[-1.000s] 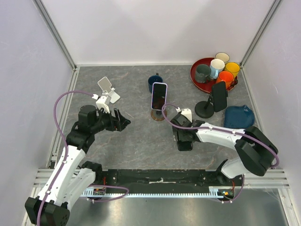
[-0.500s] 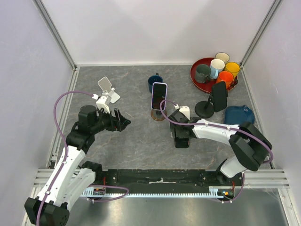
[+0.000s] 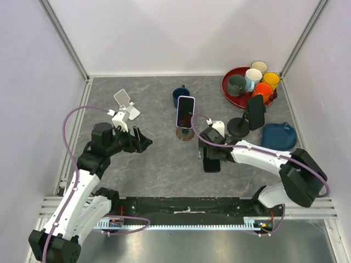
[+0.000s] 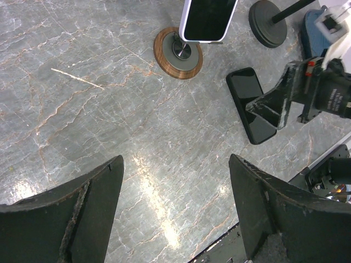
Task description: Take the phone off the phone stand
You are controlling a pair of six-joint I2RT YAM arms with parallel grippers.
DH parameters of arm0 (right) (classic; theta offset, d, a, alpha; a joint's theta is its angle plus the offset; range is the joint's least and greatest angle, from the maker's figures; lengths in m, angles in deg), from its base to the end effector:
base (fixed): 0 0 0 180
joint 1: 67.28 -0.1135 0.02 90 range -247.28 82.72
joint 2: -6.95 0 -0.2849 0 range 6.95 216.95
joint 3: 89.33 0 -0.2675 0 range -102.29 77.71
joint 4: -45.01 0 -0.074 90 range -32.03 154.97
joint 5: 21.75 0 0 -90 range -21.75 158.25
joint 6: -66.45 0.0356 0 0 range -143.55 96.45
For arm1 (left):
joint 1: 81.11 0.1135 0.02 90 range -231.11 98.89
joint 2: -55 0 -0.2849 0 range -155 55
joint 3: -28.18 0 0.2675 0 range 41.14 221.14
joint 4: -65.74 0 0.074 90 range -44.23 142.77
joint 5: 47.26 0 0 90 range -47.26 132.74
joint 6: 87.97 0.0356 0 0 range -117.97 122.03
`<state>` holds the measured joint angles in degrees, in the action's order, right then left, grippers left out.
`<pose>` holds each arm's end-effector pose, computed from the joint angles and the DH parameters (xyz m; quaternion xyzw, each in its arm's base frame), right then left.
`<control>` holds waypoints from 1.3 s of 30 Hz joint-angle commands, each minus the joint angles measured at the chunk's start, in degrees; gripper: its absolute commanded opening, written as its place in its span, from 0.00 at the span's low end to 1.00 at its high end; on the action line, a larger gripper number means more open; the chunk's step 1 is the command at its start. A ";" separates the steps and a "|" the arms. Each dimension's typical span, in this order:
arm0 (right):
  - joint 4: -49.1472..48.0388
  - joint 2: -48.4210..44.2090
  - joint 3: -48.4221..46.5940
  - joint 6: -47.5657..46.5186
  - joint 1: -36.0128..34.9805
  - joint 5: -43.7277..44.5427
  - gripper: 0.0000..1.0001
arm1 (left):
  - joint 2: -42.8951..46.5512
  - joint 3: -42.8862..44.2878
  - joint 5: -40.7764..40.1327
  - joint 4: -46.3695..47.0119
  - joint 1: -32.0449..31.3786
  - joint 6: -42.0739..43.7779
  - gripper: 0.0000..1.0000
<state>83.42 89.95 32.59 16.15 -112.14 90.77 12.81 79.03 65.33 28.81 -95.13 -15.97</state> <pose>0.2051 0.1849 0.1881 0.0020 0.9554 0.0116 0.2952 0.1592 -0.0538 0.2945 0.0712 0.8447 -0.3004 0.4372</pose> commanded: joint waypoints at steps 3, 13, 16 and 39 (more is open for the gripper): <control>0.13 -10.21 -2.42 -4.35 0.13 0.59 0.98 | 0.62 1.66 0.44 0.94 -0.22 1.74 0.84; -15.33 -24.19 -3.14 -20.43 0.13 -8.87 0.98 | 0.89 1.05 2.37 2.25 -0.13 1.56 0.84; -19.91 -26.22 -1.47 -23.80 0.21 -11.44 0.98 | 1.24 0.43 2.99 3.22 -0.13 1.39 0.84; -48.30 -2.42 -5.49 -17.64 22.44 -45.54 0.82 | 0.62 -0.80 6.85 6.65 -0.04 0.86 0.84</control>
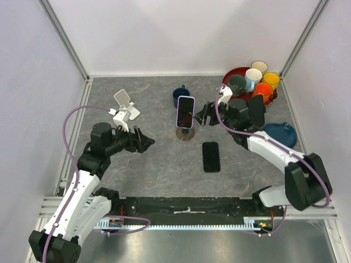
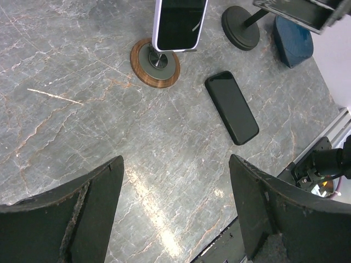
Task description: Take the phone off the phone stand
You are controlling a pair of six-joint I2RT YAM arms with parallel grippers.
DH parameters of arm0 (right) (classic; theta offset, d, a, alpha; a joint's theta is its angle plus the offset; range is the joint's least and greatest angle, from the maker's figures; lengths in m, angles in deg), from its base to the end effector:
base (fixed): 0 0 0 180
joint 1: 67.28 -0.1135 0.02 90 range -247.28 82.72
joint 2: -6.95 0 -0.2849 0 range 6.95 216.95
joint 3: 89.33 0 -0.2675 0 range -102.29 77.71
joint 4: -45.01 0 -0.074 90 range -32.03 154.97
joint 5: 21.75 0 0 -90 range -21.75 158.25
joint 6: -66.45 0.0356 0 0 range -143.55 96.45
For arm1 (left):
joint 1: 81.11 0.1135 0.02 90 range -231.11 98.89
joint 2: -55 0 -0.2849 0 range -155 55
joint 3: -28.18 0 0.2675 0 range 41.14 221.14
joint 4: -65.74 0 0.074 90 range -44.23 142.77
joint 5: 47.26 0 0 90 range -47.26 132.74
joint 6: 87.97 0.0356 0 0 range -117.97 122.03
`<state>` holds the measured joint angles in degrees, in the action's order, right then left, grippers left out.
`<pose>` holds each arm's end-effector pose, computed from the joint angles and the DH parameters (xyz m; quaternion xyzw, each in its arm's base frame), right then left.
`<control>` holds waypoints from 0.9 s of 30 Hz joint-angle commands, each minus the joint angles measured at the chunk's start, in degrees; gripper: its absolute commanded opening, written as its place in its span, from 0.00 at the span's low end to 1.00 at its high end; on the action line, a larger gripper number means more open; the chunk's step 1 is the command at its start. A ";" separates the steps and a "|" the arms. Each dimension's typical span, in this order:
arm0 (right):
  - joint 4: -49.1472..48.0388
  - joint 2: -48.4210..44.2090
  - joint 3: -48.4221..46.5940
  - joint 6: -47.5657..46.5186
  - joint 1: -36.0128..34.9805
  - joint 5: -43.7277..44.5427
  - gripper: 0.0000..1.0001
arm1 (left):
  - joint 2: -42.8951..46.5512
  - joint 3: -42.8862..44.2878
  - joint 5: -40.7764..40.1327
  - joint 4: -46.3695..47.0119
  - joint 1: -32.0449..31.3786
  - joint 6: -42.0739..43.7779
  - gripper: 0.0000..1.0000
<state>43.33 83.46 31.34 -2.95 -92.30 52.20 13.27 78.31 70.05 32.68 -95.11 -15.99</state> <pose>0.2798 0.1415 0.2826 -0.1148 0.7844 0.3348 0.5094 0.1591 -0.0565 0.2981 0.0987 0.8220 -0.3357 0.4494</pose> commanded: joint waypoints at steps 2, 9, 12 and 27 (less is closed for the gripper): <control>-9.44 7.50 -5.65 0.94 3.39 -9.86 0.81 | 0.08 0.01 2.31 2.96 0.02 0.88 0.84; -10.06 15.24 -11.54 -2.41 4.97 -14.00 0.81 | -1.15 0.36 3.10 2.96 0.38 1.15 0.84; -11.20 17.97 -13.21 -2.41 5.33 -16.02 0.80 | -1.51 0.45 3.45 3.05 0.38 1.15 0.84; -13.67 25.62 -18.32 -2.67 5.94 -23.32 0.56 | -2.47 0.45 4.51 3.22 0.46 1.23 0.84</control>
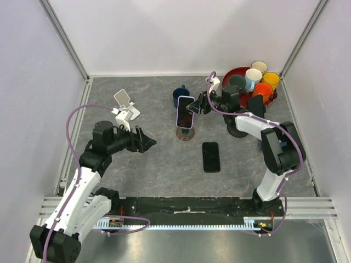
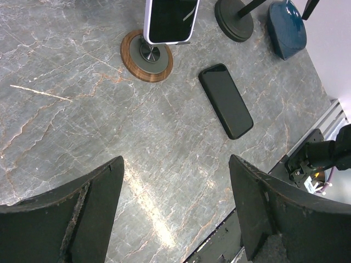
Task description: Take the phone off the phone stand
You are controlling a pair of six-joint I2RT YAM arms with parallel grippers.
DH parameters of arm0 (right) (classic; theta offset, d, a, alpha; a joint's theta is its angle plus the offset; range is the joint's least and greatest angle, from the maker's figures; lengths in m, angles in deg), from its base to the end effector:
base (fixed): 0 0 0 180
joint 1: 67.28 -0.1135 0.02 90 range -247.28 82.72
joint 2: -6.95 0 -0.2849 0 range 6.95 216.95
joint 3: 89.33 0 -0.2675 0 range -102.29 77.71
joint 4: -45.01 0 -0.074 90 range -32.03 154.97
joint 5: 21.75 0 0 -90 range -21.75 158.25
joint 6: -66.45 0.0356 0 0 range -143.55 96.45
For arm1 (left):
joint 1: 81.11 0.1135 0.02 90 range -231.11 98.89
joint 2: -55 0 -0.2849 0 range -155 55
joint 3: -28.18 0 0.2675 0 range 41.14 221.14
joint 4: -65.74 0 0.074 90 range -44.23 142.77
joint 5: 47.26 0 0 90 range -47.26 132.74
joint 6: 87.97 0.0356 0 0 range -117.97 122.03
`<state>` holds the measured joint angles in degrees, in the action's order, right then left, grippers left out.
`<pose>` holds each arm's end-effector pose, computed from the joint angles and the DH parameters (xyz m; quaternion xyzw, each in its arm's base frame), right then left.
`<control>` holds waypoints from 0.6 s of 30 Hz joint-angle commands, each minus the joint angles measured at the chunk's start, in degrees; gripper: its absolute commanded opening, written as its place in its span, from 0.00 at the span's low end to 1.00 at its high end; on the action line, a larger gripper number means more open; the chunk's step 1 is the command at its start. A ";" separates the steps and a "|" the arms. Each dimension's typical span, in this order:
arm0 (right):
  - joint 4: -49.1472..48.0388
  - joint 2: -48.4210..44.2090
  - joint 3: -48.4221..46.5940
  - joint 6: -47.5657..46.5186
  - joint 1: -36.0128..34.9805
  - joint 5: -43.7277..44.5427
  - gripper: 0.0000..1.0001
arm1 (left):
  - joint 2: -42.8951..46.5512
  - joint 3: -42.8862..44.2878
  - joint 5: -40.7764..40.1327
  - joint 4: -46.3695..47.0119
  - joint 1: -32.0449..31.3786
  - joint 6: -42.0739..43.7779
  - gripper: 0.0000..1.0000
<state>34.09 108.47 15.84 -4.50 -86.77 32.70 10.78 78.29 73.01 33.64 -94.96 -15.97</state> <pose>0.3843 0.1580 0.2445 -0.1871 0.7586 0.4194 0.4621 0.1665 -0.0595 0.2934 0.1082 0.8240 -0.3531 0.4296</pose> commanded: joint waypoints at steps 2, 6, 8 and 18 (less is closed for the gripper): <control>-4.42 0.61 -3.00 -1.38 0.41 -4.61 0.51 | 0.11 0.38 1.56 2.26 0.31 1.21 0.84; -4.16 0.61 -3.26 -1.56 0.50 -5.40 0.40 | 0.28 0.30 1.73 2.35 0.40 1.21 0.84; -4.25 0.53 -3.43 -1.65 0.50 -6.02 0.30 | 0.20 0.30 1.73 2.44 0.31 1.30 0.84; -4.42 -0.70 -4.32 -2.79 0.59 -8.39 0.03 | 0.46 0.12 2.08 2.52 0.40 1.21 0.83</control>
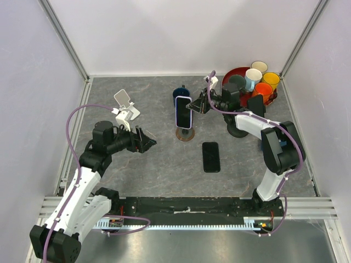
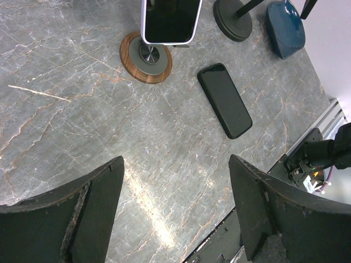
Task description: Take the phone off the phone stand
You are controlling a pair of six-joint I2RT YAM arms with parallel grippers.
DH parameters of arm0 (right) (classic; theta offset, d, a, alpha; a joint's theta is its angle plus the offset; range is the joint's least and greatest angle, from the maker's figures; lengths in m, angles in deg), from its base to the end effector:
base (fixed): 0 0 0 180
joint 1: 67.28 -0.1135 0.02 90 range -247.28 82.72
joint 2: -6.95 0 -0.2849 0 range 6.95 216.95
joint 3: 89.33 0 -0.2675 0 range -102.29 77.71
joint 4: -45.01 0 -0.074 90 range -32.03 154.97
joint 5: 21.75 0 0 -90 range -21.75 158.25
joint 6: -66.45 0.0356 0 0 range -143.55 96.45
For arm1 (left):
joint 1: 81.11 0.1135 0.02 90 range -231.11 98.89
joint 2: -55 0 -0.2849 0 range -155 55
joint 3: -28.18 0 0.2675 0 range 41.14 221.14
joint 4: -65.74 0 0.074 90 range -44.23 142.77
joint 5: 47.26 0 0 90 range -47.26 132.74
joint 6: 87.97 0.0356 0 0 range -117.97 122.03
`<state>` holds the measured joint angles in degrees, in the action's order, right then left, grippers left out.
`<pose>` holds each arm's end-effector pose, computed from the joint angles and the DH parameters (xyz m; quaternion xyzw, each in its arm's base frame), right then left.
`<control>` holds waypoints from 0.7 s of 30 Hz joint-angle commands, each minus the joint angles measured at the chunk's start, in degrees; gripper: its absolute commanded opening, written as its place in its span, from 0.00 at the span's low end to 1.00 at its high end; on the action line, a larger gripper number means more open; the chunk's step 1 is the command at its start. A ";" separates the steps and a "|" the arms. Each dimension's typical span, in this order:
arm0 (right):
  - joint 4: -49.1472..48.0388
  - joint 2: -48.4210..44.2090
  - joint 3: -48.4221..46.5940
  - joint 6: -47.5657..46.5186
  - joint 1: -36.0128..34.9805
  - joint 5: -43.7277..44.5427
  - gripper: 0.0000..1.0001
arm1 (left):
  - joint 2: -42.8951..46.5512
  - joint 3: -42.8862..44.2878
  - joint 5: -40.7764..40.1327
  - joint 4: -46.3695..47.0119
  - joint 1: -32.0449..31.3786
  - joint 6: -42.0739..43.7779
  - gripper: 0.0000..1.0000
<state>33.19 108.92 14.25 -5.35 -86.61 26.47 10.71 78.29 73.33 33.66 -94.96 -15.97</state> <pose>0.3867 0.1608 0.2530 -0.2274 0.7326 0.4511 0.4560 0.1666 -0.0597 0.2933 0.1095 0.8237 -0.3552 0.4283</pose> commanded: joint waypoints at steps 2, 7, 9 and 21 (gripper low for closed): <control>-4.31 -1.43 -2.63 -1.76 0.35 -2.60 0.00 | 0.70 0.12 1.84 2.50 0.31 1.21 0.83; -4.49 -2.83 -3.25 -1.58 0.35 -2.96 0.00 | 0.79 0.12 1.84 2.50 0.40 1.21 0.83; -3.79 -3.53 -3.86 -1.85 0.35 -2.78 0.00 | 0.96 0.21 1.93 2.50 0.31 1.21 0.83; -2.65 -9.24 -6.06 0.78 0.35 -2.43 0.00 | 1.58 0.03 2.11 2.50 0.40 1.21 0.83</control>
<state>34.64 105.10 12.11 -6.16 -86.53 25.55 11.28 78.26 73.40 33.68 -94.96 -15.97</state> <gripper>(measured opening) 0.221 0.832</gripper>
